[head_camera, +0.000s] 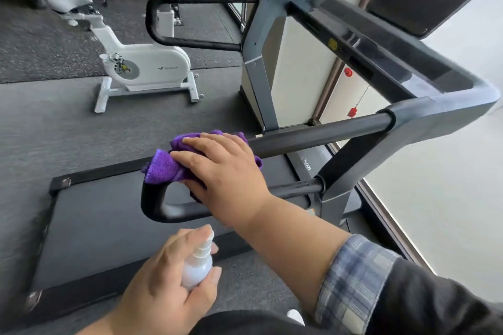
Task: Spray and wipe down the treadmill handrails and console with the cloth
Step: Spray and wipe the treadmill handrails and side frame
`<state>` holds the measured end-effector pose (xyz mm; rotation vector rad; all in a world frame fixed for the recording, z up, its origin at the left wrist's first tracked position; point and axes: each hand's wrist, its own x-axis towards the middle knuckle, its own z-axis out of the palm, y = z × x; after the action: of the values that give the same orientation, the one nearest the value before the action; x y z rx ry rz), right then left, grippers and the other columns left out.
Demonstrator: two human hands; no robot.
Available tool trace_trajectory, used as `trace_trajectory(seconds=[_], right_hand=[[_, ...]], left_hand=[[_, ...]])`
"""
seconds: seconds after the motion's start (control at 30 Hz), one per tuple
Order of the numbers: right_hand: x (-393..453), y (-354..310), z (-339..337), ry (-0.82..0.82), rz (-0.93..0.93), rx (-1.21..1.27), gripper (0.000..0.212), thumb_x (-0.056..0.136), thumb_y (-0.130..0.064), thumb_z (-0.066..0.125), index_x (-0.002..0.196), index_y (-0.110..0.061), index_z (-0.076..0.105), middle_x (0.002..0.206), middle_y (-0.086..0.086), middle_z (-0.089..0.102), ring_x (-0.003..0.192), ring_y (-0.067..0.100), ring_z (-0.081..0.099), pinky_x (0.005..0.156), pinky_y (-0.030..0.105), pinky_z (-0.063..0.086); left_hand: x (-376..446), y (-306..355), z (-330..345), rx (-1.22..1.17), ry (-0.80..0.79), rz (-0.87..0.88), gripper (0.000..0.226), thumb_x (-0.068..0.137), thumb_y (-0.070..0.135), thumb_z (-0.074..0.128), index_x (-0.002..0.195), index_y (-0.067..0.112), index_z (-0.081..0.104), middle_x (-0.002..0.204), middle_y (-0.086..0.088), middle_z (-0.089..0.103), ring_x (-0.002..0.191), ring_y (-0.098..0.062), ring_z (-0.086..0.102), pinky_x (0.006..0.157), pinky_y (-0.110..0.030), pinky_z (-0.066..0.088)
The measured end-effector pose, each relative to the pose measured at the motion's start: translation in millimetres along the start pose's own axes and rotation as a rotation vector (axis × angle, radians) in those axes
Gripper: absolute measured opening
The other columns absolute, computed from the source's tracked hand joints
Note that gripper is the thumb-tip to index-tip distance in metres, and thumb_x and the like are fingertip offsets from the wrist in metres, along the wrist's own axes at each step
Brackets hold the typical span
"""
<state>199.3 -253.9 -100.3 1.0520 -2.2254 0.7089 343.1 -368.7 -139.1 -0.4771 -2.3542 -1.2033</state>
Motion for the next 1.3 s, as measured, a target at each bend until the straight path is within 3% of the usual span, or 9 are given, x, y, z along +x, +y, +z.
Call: trace_trajectory(seconds=[0.1,0.23,0.37,0.5,0.63,0.73,0.9,1.13,1.3], right_hand=[[-7.3,14.6,-20.4,0.009,-0.061,0.145,0.039,0.081,-0.015,0.079,0.119,-0.013,0.074,0.125,0.008,0.068,0.111,0.030,0.063,0.100,0.043,0.044],[-18.6,49.4,-60.7,0.122,0.025,0.212,0.034,0.087,-0.017,0.070,0.120,-0.009,0.072,0.127,0.011,0.066,0.113,0.032,0.065,0.096,0.049,0.047],[-33.8,117.4,-110.9,0.211,0.121,0.107,0.037,0.087,-0.013,0.074,0.123,-0.010,0.069,0.131,0.008,0.064,0.116,0.029,0.063,0.096,0.051,0.047],[-59.7,196.4,-153.7,0.313,0.319,-0.024,0.033,0.091,-0.024,0.066,0.123,-0.016,0.067,0.128,0.001,0.064,0.114,0.023,0.061,0.097,0.050,0.048],[-78.0,244.8,-163.3,0.200,0.370,-0.161,0.035,0.093,-0.034,0.062,0.124,-0.017,0.067,0.130,0.003,0.064,0.118,0.030,0.058,0.104,0.050,0.042],[-79.8,238.2,-146.0,0.146,0.310,-0.209,0.036,0.095,-0.040,0.062,0.125,-0.021,0.068,0.132,0.002,0.063,0.127,0.031,0.054,0.111,0.053,0.034],[-71.6,215.2,-125.6,0.113,0.212,-0.171,0.036,0.096,-0.039,0.061,0.125,-0.019,0.069,0.130,0.001,0.065,0.128,0.032,0.053,0.114,0.053,0.030],[-47.4,164.8,-95.6,0.031,0.119,-0.128,0.035,0.096,-0.041,0.060,0.122,-0.019,0.069,0.125,0.002,0.067,0.121,0.031,0.058,0.106,0.053,0.038],[-31.1,113.9,-65.4,-0.037,0.076,-0.123,0.035,0.093,-0.042,0.064,0.122,-0.022,0.069,0.124,0.002,0.068,0.119,0.031,0.058,0.107,0.052,0.037]], left_hand=[[7.7,5.9,11.7,0.007,0.011,-0.008,0.056,0.095,0.052,0.051,0.146,0.048,0.029,0.115,0.021,0.056,0.078,0.006,0.062,0.069,-0.014,0.051],[24.0,15.1,34.7,0.020,-0.005,-0.019,0.057,0.096,0.053,0.051,0.148,0.046,0.027,0.115,0.022,0.055,0.080,0.006,0.062,0.070,-0.012,0.051],[45.1,29.4,67.5,0.026,-0.038,0.012,0.057,0.098,0.049,0.050,0.149,0.043,0.025,0.113,0.022,0.053,0.084,0.004,0.060,0.073,-0.009,0.048],[64.9,45.0,105.5,0.035,-0.063,-0.001,0.062,0.093,0.037,0.057,0.147,0.040,0.028,0.111,0.016,0.054,0.084,0.007,0.058,0.073,-0.008,0.047],[80.5,59.2,140.1,0.083,-0.074,-0.018,0.061,0.089,0.031,0.059,0.142,0.032,0.029,0.104,0.005,0.060,0.081,-0.001,0.059,0.070,-0.020,0.053],[84.2,67.8,160.2,0.102,-0.076,-0.050,0.062,0.088,0.031,0.059,0.142,0.034,0.028,0.103,0.001,0.061,0.076,-0.013,0.061,0.064,-0.033,0.055],[79.1,73.1,170.0,0.109,-0.038,-0.129,0.063,0.087,0.025,0.060,0.142,0.032,0.030,0.109,0.008,0.058,0.097,0.002,0.057,0.087,-0.012,0.045],[57.7,75.9,141.4,0.175,0.069,-0.233,0.064,0.085,0.027,0.061,0.141,0.037,0.031,0.112,0.019,0.053,0.100,0.007,0.056,0.087,-0.012,0.045],[32.1,66.9,107.0,0.181,0.130,-0.247,0.062,0.086,0.026,0.061,0.140,0.034,0.032,0.109,0.013,0.055,0.097,0.003,0.057,0.087,-0.011,0.044]])
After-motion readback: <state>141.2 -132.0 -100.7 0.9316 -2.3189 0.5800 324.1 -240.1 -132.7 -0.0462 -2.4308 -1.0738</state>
